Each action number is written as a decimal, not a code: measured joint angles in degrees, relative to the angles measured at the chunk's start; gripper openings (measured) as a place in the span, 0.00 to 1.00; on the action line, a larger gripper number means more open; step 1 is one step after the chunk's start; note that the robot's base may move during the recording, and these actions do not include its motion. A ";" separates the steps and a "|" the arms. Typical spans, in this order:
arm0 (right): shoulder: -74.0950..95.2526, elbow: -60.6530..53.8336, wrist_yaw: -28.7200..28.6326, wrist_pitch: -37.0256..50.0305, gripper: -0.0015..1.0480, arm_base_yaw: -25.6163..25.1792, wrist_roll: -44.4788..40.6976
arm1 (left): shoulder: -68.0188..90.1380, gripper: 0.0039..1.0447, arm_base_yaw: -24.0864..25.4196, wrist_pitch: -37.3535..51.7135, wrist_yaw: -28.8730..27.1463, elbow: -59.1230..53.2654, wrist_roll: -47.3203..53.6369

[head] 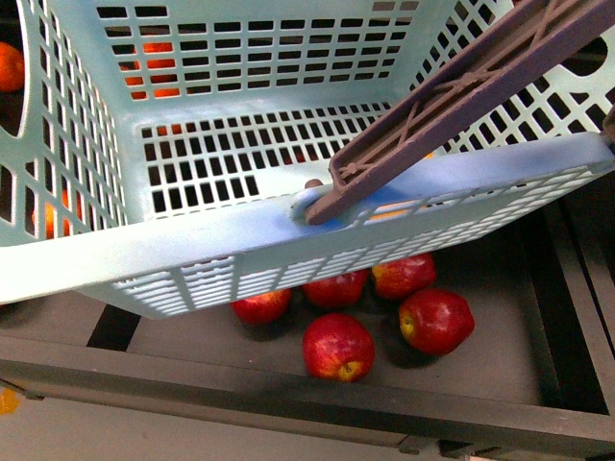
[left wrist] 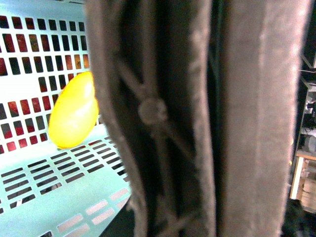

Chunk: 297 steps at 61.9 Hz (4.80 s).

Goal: Pick mango and avocado into basket

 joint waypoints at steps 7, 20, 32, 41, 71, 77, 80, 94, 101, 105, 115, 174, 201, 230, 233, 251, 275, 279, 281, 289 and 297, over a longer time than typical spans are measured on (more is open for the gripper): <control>-4.61 -7.32 7.37 11.43 0.65 -1.84 -7.91 | 0.00 0.13 0.04 0.00 -0.22 0.00 0.26; -10.05 -16.11 6.21 13.49 0.34 -2.54 -11.28 | 0.00 0.13 0.02 0.00 0.33 0.00 0.20; -16.24 -22.05 3.26 13.55 0.04 -6.05 -12.07 | 0.00 0.13 0.04 0.00 0.17 0.00 0.26; -20.90 -25.57 3.02 12.37 0.02 -6.14 -12.33 | 0.00 0.13 0.02 0.00 0.26 0.00 0.22; -29.29 -30.01 2.99 8.61 0.53 -6.14 -12.44 | 0.00 0.13 0.04 0.00 0.13 0.00 0.22; -29.29 -30.03 2.97 8.61 0.68 -6.14 -12.44 | 0.00 0.13 0.04 0.00 0.02 0.00 0.28; -29.29 -30.03 2.97 8.61 0.76 -6.14 -12.44 | 0.00 0.13 0.04 0.00 0.11 0.00 0.24; -29.31 -30.01 2.99 8.61 0.91 -6.14 -12.44 | 0.00 0.13 0.04 0.00 0.09 0.00 0.22; -29.31 -30.03 3.13 8.61 0.92 -6.25 -12.44 | 0.00 0.13 -0.44 0.00 0.22 0.00 0.28; -29.31 -30.03 3.08 8.61 0.92 -6.25 -12.44 | 0.00 0.13 -0.79 0.00 0.76 0.00 0.26; -29.48 -30.03 3.04 8.61 0.92 -6.25 -12.44 | 0.00 0.13 -0.76 0.00 1.14 0.00 -0.13; -29.59 -30.23 2.82 8.57 0.92 -6.25 -12.46 | 0.00 0.13 0.04 -0.07 -0.04 0.00 0.37; -29.57 -30.25 2.89 8.57 0.92 -6.23 -12.44 | 0.00 0.13 0.04 -0.07 0.26 0.00 0.24; -29.59 -30.29 2.86 8.57 0.92 -6.25 -12.44 | 0.00 0.13 0.04 -0.07 0.15 0.00 0.31; -29.55 -30.32 2.91 8.57 0.92 -6.25 -12.44 | 0.00 0.13 0.04 -0.07 0.24 0.00 0.22; -29.55 -30.34 2.86 8.57 0.92 -6.25 -12.44 | 0.00 0.13 0.04 -0.07 0.09 0.00 0.28; -29.55 -30.34 2.86 8.57 0.92 -6.25 -12.44 | 0.00 0.13 0.04 -0.07 0.09 0.00 0.26; -29.53 -30.34 2.86 8.57 0.92 -6.25 -12.44 | 0.00 0.13 0.04 -0.07 0.07 0.00 0.33; -29.59 -30.34 2.91 8.57 0.92 -6.25 -12.44 | 0.00 0.13 0.04 -0.07 0.17 0.00 0.24; -29.51 -30.36 2.64 8.57 0.92 -6.23 -12.44 | 0.00 0.13 0.11 -0.07 0.13 0.00 0.28; -29.53 -30.34 2.62 8.57 0.92 -6.19 -12.44 | 0.00 0.13 1.07 -0.07 -1.25 0.00 0.42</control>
